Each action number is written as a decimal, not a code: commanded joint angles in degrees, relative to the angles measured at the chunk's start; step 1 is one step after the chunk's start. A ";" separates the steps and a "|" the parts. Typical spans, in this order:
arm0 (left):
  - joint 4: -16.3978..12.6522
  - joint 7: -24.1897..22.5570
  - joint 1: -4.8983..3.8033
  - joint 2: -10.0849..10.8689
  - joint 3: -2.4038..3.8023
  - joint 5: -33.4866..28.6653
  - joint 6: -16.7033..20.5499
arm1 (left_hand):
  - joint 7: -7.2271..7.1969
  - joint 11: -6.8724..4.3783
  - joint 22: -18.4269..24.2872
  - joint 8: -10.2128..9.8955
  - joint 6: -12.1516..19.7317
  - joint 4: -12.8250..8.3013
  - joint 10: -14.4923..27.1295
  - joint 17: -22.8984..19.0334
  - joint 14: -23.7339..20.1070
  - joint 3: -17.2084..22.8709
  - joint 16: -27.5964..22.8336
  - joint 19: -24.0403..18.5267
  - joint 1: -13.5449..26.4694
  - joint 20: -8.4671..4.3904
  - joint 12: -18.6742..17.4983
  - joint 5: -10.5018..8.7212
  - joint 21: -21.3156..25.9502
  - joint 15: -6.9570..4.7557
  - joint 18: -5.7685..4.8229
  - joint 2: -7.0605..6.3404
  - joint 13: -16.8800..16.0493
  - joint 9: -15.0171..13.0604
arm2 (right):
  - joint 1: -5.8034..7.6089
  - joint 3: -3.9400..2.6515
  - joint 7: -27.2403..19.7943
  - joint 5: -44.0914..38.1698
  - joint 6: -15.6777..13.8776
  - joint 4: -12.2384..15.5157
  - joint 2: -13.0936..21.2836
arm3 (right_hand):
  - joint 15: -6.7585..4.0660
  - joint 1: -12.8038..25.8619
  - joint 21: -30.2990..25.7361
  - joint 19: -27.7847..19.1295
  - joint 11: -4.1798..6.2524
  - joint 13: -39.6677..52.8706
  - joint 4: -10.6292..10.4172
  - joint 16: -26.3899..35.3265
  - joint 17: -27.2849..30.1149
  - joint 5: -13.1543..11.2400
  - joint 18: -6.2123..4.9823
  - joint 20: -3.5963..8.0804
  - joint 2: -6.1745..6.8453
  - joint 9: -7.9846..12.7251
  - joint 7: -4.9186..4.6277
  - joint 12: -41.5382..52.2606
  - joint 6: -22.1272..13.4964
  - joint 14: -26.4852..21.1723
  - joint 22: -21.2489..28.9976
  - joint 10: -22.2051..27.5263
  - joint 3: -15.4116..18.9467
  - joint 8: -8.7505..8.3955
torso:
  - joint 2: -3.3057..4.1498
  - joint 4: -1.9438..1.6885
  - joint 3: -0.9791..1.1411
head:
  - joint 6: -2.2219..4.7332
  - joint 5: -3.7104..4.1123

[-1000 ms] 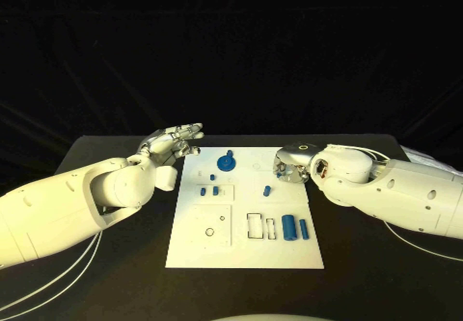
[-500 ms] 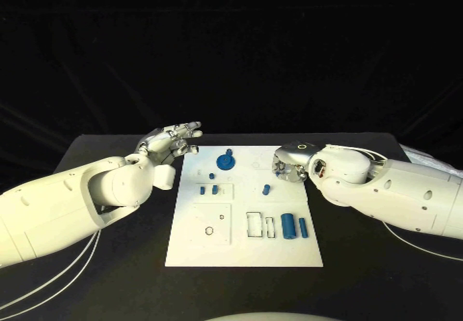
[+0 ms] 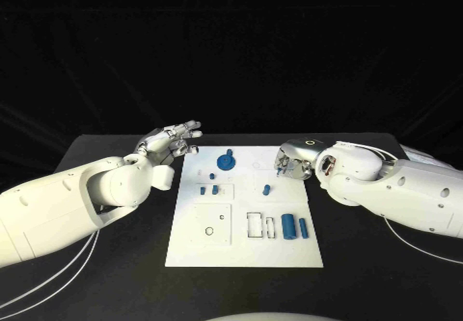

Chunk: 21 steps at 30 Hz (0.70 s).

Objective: Assemble the parts on the task board

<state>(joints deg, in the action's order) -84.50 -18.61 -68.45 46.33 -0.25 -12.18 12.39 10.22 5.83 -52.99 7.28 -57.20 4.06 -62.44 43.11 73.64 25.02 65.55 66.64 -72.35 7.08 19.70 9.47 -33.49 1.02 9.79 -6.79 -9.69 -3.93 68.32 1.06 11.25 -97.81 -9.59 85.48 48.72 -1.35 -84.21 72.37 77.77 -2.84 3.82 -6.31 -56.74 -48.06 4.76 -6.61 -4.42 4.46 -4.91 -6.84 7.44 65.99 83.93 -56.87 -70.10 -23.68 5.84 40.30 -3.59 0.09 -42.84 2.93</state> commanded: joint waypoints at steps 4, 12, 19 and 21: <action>-0.04 -0.27 -0.02 0.19 -0.02 0.48 -1.48 | 0.17 0.06 0.30 0.47 0.50 0.55 0.64 -0.19 -0.19 -0.83 0.11 0.49 1.07 0.07 0.65 0.13 0.51 0.26 0.65 0.17 -0.21 0.01 | 0.45 -0.22 -0.29 2.94 -3.20 2.95 1.41 | -0.18 0.66 0.15 0.11 -0.53 -0.07 0.16 -0.13 0.15 -0.33 0.44 -0.09 0.06 -0.01 -0.31 -0.47 -0.31 0.97 0.06 0.03 -0.50 -0.36 | 0.02 -0.01 -0.01 | 0.04 0.13; -0.18 -0.28 -0.01 0.29 -0.17 0.49 -1.58 | 0.17 0.05 0.33 0.49 0.52 0.58 0.69 -0.48 -0.30 -0.91 -0.04 0.50 1.10 0.08 0.70 0.13 0.56 0.26 0.65 0.16 -0.23 0.00 | 0.44 -0.28 -0.99 5.35 -4.09 7.41 1.31 | -0.17 0.68 0.24 0.10 -0.56 -0.06 0.46 -0.35 0.05 -0.03 0.45 -0.07 0.03 -0.02 -0.37 -0.71 -0.35 0.95 -0.07 0.05 -0.94 -0.47 | 0.00 -0.10 -0.06 | 0.10 -0.28; -0.23 -0.15 0.02 0.29 -0.44 1.50 -1.42 | 0.13 0.02 0.42 0.56 0.55 0.56 0.78 -0.72 -0.43 -0.94 -0.16 0.53 0.94 0.08 0.85 0.19 0.69 0.25 0.66 0.39 -0.30 -0.01 | -0.35 -0.24 -1.59 5.81 -3.71 10.09 -1.11 | -0.14 0.72 0.27 0.04 -0.62 -0.04 0.80 -0.50 0.04 0.31 0.44 -0.07 -0.02 -0.04 -0.47 -0.93 -0.41 0.93 -0.08 0.03 -1.37 -0.58 | -0.06 -0.05 -0.14 | -0.03 -1.12; -0.25 -0.15 0.02 0.28 -0.51 1.69 -1.44 | 0.13 0.02 0.42 0.56 0.55 0.56 0.78 -0.72 -0.43 -0.94 -0.16 0.53 0.94 0.08 0.85 0.19 0.69 0.25 0.66 0.39 -0.30 -0.01 | -0.64 -0.22 -1.75 5.74 -3.54 10.21 -1.99 | -0.13 0.73 0.28 0.03 -0.63 -0.04 0.86 -0.55 0.02 0.38 0.43 -0.07 -0.03 -0.04 -0.50 -0.96 -0.41 0.93 -0.07 0.02 -1.45 -0.60 | -0.01 -0.08 -0.13 | -0.19 -1.37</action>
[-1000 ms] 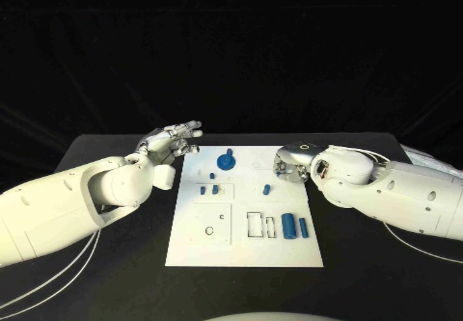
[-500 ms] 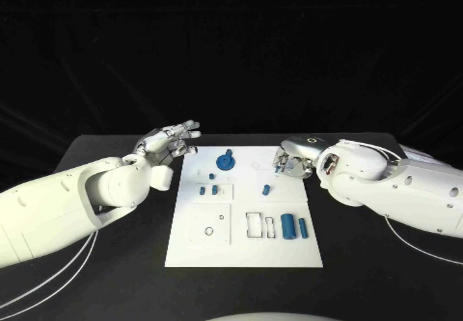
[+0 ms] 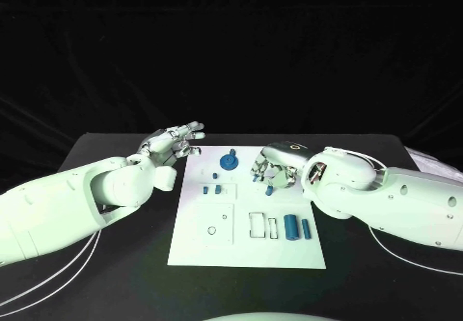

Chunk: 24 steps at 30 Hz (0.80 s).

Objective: Assemble the parts on the task board

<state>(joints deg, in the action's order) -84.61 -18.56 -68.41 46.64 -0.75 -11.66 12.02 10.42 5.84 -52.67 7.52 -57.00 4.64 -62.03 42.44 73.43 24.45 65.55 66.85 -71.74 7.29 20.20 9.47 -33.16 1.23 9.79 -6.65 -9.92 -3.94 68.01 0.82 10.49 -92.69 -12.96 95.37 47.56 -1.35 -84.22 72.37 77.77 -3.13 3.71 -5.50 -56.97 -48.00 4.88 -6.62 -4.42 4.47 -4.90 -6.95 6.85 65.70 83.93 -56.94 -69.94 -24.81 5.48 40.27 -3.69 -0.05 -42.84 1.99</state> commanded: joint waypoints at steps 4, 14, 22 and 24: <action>-0.20 -0.20 -0.01 -0.06 -0.08 1.34 -1.11 | -0.08 0.00 0.14 0.35 0.37 -0.03 0.43 -0.29 -0.34 -0.38 -0.30 0.33 0.26 -0.13 0.42 0.20 0.43 0.03 0.67 0.34 -0.10 -0.01 | -1.09 0.11 -1.38 0.42 0.24 0.30 -2.50 | -0.12 0.77 0.29 0.02 -0.36 0.07 0.16 -0.38 -0.05 0.39 0.44 -0.07 -0.05 -0.06 -0.42 -0.43 -0.13 0.93 0.00 -0.15 -0.43 -0.27 | 0.06 0.00 -0.04 | -0.40 -1.06; -0.25 -0.16 0.02 -0.35 -0.13 1.44 -1.20 | -0.08 0.00 0.18 0.37 0.39 -0.07 0.48 -0.39 -0.40 -0.41 -0.35 0.34 0.17 -0.13 0.47 0.20 0.49 0.03 0.67 0.36 -0.12 -0.01 | -3.66 0.51 -2.57 -0.56 1.54 -1.67 -6.95 | -0.07 0.87 0.26 -0.08 -0.43 0.09 0.56 -0.50 0.01 0.86 0.40 -0.07 -0.13 -0.08 -0.52 -0.65 -0.18 0.91 0.13 -0.18 -0.86 -0.37 | 0.13 0.07 0.00 | -0.93 -2.12; -0.32 -0.07 0.03 -0.39 -0.27 1.44 -1.16 | -0.08 0.00 0.18 0.37 0.39 -0.07 0.48 -0.39 -0.40 -0.41 -0.35 0.34 0.17 -0.13 0.47 0.20 0.49 0.03 0.67 0.36 -0.12 -0.01 | -5.20 0.62 -3.38 -1.07 2.14 -3.30 -9.07 | -0.05 0.98 0.24 -0.12 -0.48 0.09 0.69 -0.62 -0.06 0.99 0.39 -0.08 -0.17 -0.08 -0.58 -0.74 -0.24 0.91 0.19 -0.16 -1.00 -0.43 | 0.11 0.05 0.04 | -1.28 -2.42; -0.32 -0.05 0.03 -0.39 -0.28 1.44 -1.16 | -0.08 -0.01 0.20 0.39 0.40 -0.10 0.51 -0.42 -0.42 -0.43 -0.37 0.34 0.13 -0.13 0.50 0.20 0.52 0.02 0.67 0.37 -0.14 -0.01 | -5.43 0.65 -3.48 -1.11 2.39 -3.49 -9.35 | -0.05 0.98 0.24 -0.12 -0.48 0.09 0.69 -0.62 -0.06 0.99 0.39 -0.08 -0.17 -0.08 -0.58 -0.74 -0.24 0.91 0.19 -0.16 -1.00 -0.43 | 0.09 0.06 0.04 | -1.34 -2.48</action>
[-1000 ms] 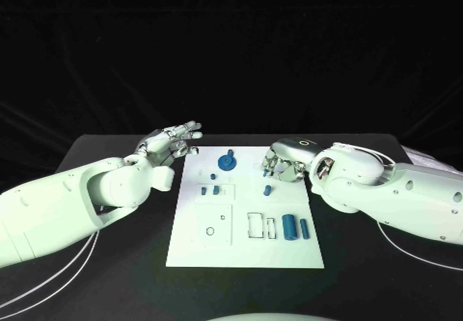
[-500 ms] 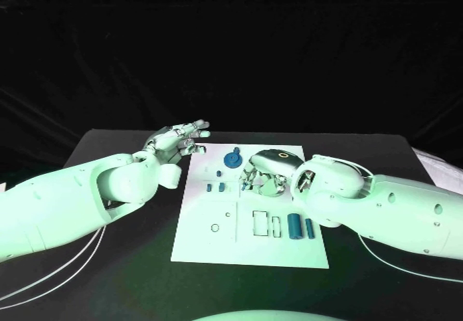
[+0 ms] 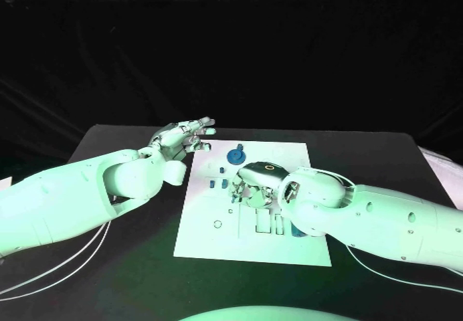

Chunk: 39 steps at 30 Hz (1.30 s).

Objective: Assemble the parts on the task board

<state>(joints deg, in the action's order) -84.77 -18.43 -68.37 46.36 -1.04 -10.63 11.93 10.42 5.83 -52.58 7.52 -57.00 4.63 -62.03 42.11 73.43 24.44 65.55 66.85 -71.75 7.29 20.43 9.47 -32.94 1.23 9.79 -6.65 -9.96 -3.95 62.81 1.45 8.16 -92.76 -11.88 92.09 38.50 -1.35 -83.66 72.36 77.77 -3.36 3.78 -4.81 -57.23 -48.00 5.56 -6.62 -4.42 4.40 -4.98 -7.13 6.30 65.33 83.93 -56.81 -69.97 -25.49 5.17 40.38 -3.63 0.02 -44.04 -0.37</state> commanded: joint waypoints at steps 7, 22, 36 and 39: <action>-0.15 -0.06 0.02 -0.14 -0.01 0.42 -1.17 | -0.08 -0.01 0.13 0.40 0.41 -0.11 0.53 -0.10 -0.44 -0.44 -0.39 0.35 0.10 -0.13 0.30 0.20 0.33 0.02 0.67 0.37 -0.11 -0.01 | -0.62 0.14 -1.38 -1.40 1.91 -0.63 -0.79 | -0.04 0.47 0.25 -0.13 -0.26 0.03 0.05 -0.40 -0.08 0.34 0.39 -0.08 -0.12 -0.01 -0.42 -0.22 0.12 0.91 0.06 -0.14 -0.38 -0.13 | -0.05 0.08 0.03 | -0.43 -0.37; -0.12 0.64 0.05 -0.14 -0.02 1.04 -1.20 | -0.09 -0.02 0.23 0.48 0.45 -0.21 0.66 -0.19 -0.51 -0.49 -0.43 0.38 -0.12 -0.13 0.44 0.22 0.47 0.01 0.68 0.47 -0.16 -0.01 | -0.70 0.39 -1.47 -2.04 3.92 -0.66 -1.01 | -0.03 0.49 0.23 -0.16 -0.26 0.04 0.17 -0.41 -0.05 0.37 0.38 -0.08 -0.07 -0.01 -0.43 -0.27 0.10 0.91 0.11 -0.13 -0.42 -0.15 | -0.09 0.06 0.04 | -0.39 -0.38; -0.05 0.84 0.08 -0.28 -0.02 1.21 -1.19 | -0.07 -0.01 0.32 0.52 0.56 -0.33 0.83 -0.25 -0.54 -0.53 -0.46 0.42 -0.35 -0.14 0.54 0.23 0.59 0.01 0.68 0.53 -0.20 -0.01 | -1.02 0.60 -0.93 -3.70 4.66 -1.28 -2.00 | -0.02 0.52 0.25 -0.16 -0.27 0.04 0.22 -0.44 -0.06 0.39 0.38 -0.08 -0.08 -0.02 -0.44 -0.29 0.11 0.90 0.08 -0.14 -0.45 -0.16 | -0.05 0.02 0.01 | -0.35 -0.38; -0.04 0.84 0.08 -0.29 -0.02 1.36 -1.21 | -0.07 -0.01 0.32 0.52 0.56 -0.33 0.83 -0.25 -0.54 -0.53 -0.46 0.42 -0.35 -0.14 0.54 0.23 0.59 0.01 0.68 0.53 -0.20 -0.01 | -1.21 0.63 -0.69 -4.10 5.04 -1.34 -2.13 | -0.02 0.57 0.23 -0.18 -0.28 0.04 0.25 -0.47 -0.07 0.39 0.37 -0.09 -0.08 -0.02 -0.45 -0.30 0.11 0.90 0.13 -0.15 -0.47 -0.16 | -0.07 0.04 0.01 | -0.33 -0.36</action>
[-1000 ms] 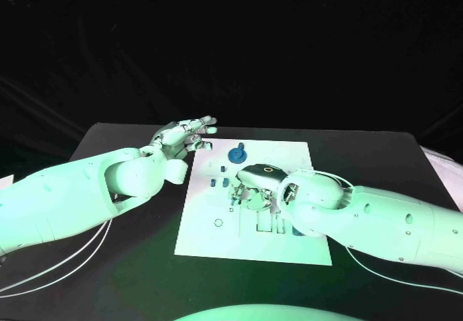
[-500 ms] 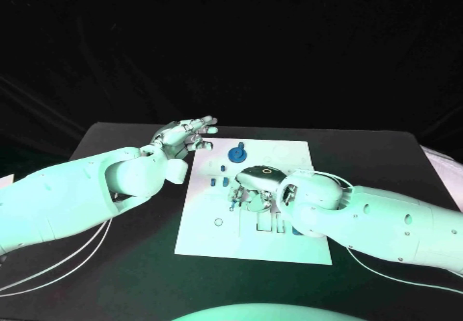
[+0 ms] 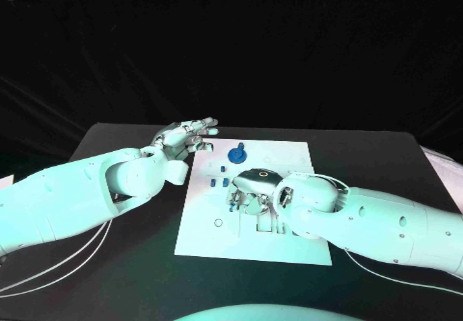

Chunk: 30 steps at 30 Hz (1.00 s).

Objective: Assemble the parts on the task board

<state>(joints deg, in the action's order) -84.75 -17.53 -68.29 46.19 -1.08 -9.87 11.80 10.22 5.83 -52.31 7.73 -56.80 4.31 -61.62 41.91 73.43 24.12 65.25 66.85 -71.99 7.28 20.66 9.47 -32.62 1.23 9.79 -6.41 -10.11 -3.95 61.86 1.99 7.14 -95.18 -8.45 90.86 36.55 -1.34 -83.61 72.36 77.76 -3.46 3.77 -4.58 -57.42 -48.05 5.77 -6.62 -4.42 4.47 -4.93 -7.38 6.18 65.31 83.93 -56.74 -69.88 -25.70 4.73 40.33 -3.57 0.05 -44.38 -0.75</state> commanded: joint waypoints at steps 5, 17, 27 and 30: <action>-0.07 -0.05 0.00 -0.12 0.03 0.69 -1.10 | 0.13 0.00 0.05 0.30 0.36 -0.02 0.42 -0.05 -0.54 -0.21 -0.16 0.42 -0.11 -0.14 0.31 0.23 0.26 0.01 0.68 0.29 -0.05 0.00 | -0.46 0.13 0.58 -2.01 2.47 -0.13 -0.32 | -0.02 0.51 0.23 -0.18 -0.18 0.05 0.02 -0.28 -0.02 0.18 0.37 -0.09 -0.16 -0.07 -0.19 -0.18 0.12 0.90 0.07 -0.24 -0.26 0.29 | 0.00 0.01 -0.03 | -0.02 0.02; -0.12 0.00 0.01 -0.02 0.03 0.72 -1.16 | 0.13 0.00 0.05 0.30 0.36 -0.02 0.42 -0.05 -0.54 -0.21 -0.16 0.42 -0.11 -0.14 0.31 0.23 0.26 0.01 0.68 0.29 -0.05 0.00 | -0.65 0.21 1.10 -3.14 2.46 0.06 -0.41 | 0.15 1.34 -0.47 -0.82 -0.38 0.01 0.26 0.54 1.21 -0.01 0.14 -0.15 0.26 0.00 -0.41 -0.64 -0.34 0.56 1.36 0.17 -0.22 -0.04 | 0.01 0.02 0.00 | 0.06 0.10; -0.14 0.13 0.01 0.04 0.03 0.72 -1.12 | 0.14 0.01 0.10 0.33 0.41 -0.06 0.51 -0.14 -0.58 -0.21 -0.20 0.45 -0.24 -0.14 0.39 0.25 0.34 0.01 0.68 0.39 -0.08 0.00 | -0.79 0.38 3.81 -3.29 -3.92 -0.42 -0.32 | 3.67 6.53 -11.49 -9.59 -4.75 0.14 -0.07 9.58 12.60 -0.32 -2.74 -3.24 4.30 1.13 -4.78 -1.36 -13.11 -5.13 18.38 15.83 6.03 -1.06 | -0.03 -0.02 0.01 | 0.17 0.22; -0.17 0.27 0.01 0.09 0.03 1.08 -1.11 | 0.14 0.01 0.10 0.33 0.41 -0.06 0.51 -0.14 -0.58 -0.21 -0.20 0.45 -0.24 -0.14 0.39 0.25 0.34 0.01 0.68 0.39 -0.08 0.00 | -0.85 0.39 3.43 -2.71 -6.00 -0.20 0.14 | 3.64 6.50 -11.66 -9.52 -4.66 0.28 0.00 9.62 13.09 -0.24 -2.78 -3.38 3.99 1.05 -4.72 -0.52 -13.15 -5.16 18.50 16.01 6.94 -0.94 | 0.02 -0.07 -0.01 | 0.18 0.30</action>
<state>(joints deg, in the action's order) -84.77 -17.22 -68.27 46.28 -1.09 -9.42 11.72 10.22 5.83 -52.26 7.73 -56.80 4.32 -61.63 41.83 73.43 24.13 65.25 66.88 -71.99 7.25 20.66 9.47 -32.62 1.23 9.79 -6.41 -10.11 -3.95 61.13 2.32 9.03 -97.56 -11.11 90.73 36.50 2.35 -77.28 60.81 68.33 -8.46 4.04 -4.50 -47.87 -35.04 5.79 -8.43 -7.70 8.67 -3.82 -12.25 5.58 52.41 79.00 -38.28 -53.99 -18.95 3.63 40.32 -3.56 0.03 -44.23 -0.51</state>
